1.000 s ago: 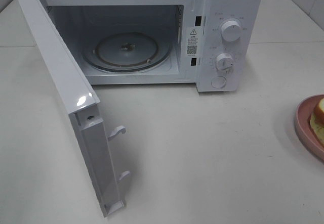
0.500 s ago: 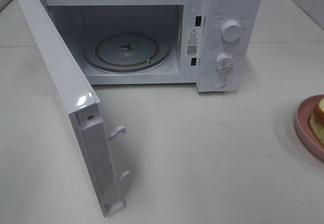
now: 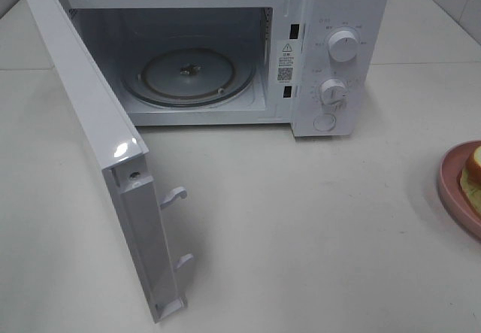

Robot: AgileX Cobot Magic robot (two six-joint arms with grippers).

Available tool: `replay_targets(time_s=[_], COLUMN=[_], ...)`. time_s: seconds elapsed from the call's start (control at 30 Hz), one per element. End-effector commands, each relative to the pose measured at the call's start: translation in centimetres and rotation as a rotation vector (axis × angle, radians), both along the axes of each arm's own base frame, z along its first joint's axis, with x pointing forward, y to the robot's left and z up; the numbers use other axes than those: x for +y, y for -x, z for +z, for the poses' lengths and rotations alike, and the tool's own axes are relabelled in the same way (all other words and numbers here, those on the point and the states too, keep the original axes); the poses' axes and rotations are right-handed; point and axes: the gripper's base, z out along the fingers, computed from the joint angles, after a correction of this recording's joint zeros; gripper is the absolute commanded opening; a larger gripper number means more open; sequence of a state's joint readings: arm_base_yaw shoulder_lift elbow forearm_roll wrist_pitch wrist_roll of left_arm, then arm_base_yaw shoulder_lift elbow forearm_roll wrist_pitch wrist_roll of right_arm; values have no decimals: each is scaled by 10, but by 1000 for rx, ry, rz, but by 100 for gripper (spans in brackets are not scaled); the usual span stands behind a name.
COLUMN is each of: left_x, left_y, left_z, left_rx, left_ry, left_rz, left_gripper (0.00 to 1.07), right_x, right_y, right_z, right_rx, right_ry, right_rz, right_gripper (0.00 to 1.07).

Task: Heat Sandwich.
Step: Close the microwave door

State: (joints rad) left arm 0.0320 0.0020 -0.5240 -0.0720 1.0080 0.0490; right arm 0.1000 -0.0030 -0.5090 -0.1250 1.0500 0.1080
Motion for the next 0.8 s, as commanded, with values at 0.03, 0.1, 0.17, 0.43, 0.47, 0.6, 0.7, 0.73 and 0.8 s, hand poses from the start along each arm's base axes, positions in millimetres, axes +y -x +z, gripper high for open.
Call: replay_targets(time_s=[0.03,0.1,0.17,0.43,0.47,0.6,0.7,0.73,0.8], left_x=[0,0,1,2,2,4,4,5,6], left_y=[-5,-15,-22,-52,-57,-77,-87,-95,-104], left_z=[7,9,11,14,14,11,6,0,-8], left_rx=[-21,8,20,75,84,122,135,146,153], left_ry=[15,15,16,21,22,16,15,16,17], left_rz=[6,8,9,16,17,24,26,30,34], left_gripper=[100,92,84,38,34,9,0,0,0], right_x=[0,0,0,0,0,0,0,0,0], right_y=[3,3,3,3,3,3,3,3,3], right_z=[-1,-1,-1,-1,-1,-1,-1,-1,-1], right_rx=[-27,-27,-27,-27,-27,-27,-27,-27,-27], right_ry=[1,1,1,1,1,1,1,1,1], right_rz=[-2,-2,-2,-2,-2,-2,-2,-2,-2], right_gripper=[76,76,76,76,76,76,76,76,76])
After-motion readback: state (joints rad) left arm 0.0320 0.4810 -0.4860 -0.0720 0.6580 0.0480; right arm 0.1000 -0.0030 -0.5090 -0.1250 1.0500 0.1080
